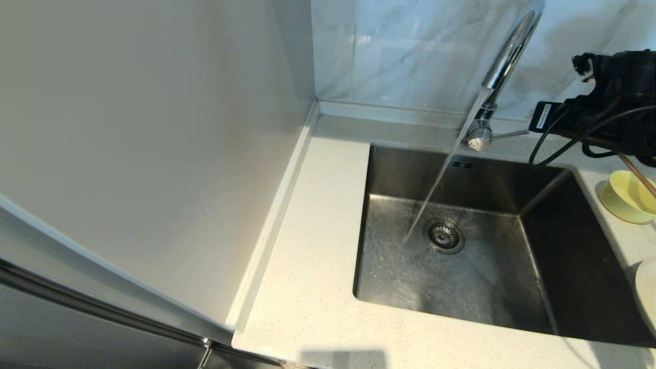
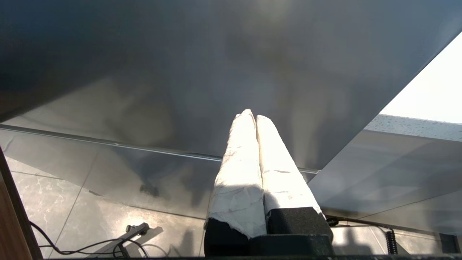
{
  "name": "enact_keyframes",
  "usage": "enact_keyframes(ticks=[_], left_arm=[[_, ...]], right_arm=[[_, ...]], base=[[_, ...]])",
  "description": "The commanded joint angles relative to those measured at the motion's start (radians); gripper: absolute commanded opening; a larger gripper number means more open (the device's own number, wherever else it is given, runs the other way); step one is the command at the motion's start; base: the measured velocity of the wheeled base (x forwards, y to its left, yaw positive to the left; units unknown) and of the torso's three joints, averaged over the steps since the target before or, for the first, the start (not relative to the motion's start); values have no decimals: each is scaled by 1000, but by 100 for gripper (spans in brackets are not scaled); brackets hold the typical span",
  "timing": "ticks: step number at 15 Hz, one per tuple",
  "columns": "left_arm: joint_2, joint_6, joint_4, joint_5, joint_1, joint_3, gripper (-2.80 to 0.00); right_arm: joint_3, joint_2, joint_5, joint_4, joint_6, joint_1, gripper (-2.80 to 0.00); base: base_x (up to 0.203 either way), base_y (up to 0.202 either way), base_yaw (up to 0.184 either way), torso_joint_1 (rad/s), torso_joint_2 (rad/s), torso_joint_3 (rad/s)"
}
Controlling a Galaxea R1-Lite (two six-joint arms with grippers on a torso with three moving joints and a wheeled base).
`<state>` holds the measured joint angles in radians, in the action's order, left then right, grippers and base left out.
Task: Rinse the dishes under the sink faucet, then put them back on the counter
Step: Turn on the faucet, then pick up the plate
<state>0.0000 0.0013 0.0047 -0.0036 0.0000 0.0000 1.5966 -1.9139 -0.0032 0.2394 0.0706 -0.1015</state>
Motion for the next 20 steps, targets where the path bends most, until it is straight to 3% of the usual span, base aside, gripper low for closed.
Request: enact_keyframes(ticks=[1, 4, 5, 9, 10, 12, 15, 20], left_arm=[[0, 0, 0, -1, 0, 0, -280], [0, 0, 0, -1, 0, 0, -280], [0, 0, 0, 1, 0, 0, -280], [0, 0, 0, 0, 0, 0, -280], [0, 0, 1, -1, 0, 0, -280], [0, 0, 0, -1, 0, 0, -280], [0, 0, 0, -1, 0, 0, -280], [0, 0, 0, -1, 0, 0, -280]], right_arm=[[-12, 85, 0, 1, 1, -6, -280], [-90, 287, 26, -35, -7, -47, -280], [-121, 366, 53, -107, -11, -84, -280], [-240, 627, 264, -766, -9, -282, -280], [-318, 672, 299, -849, 5, -309, -280], [-462, 762, 337, -907, 37, -344, -280], [-574, 826, 348, -932, 53, -361, -280], [-590, 819, 331, -917, 93, -363, -280]], base=[[0, 0, 0, 0, 0, 0], [0, 0, 0, 0, 0, 0], [0, 0, 0, 0, 0, 0], [0, 0, 0, 0, 0, 0], [0, 0, 0, 0, 0, 0], [0, 0, 0, 0, 0, 0], [0, 0, 0, 0, 0, 0], [0, 0, 0, 0, 0, 0]])
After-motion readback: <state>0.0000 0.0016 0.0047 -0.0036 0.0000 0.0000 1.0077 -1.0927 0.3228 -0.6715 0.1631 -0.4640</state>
